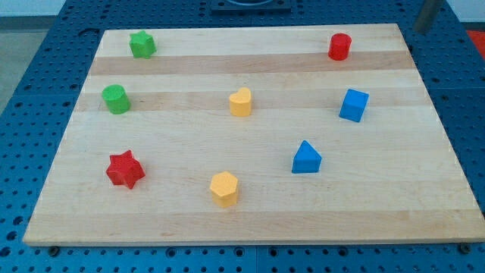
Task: Move red circle towards top center
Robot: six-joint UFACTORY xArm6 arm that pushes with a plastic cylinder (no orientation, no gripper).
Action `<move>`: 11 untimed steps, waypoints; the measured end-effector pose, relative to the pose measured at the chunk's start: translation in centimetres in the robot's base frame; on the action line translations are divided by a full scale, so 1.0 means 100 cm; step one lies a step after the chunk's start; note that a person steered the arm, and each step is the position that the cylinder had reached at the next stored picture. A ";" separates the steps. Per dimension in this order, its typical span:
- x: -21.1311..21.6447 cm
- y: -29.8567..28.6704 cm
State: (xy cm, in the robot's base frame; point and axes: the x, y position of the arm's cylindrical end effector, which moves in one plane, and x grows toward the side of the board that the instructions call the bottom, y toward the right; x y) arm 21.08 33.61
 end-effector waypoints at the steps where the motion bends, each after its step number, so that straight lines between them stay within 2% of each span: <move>1: 0.004 0.000; 2: 0.011 -0.004; 4: 0.065 -0.012; 6: 0.064 -0.080; 8: 0.042 -0.115; 9: 0.042 -0.176; 10: 0.079 -0.215; 11: 0.089 -0.220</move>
State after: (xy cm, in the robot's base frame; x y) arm 30.01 11.66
